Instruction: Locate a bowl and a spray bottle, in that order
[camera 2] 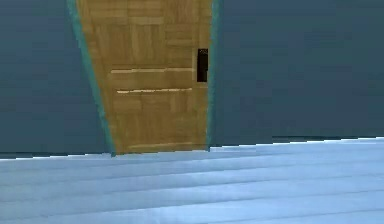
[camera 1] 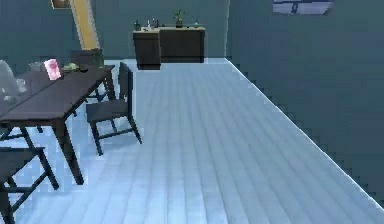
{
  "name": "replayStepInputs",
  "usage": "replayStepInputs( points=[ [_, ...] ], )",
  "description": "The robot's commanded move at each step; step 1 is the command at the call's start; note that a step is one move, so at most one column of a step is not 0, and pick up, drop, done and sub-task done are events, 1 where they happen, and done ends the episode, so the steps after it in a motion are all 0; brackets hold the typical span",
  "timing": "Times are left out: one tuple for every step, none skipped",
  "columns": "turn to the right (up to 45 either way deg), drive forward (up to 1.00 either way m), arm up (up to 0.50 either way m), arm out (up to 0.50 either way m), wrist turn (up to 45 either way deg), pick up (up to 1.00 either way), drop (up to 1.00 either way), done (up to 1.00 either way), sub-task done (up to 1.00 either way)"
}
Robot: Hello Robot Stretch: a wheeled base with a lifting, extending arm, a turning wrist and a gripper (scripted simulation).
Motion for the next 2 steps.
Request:
replayStepInputs(
  points=[
    [0.0,1.0,0.0,0.0,0.0,0.0,0.0,0.0,0.0],
    [0.0,0.65,0.0,0.0,0.0,0.0,0.0,0.0,0.0]
  ],
)
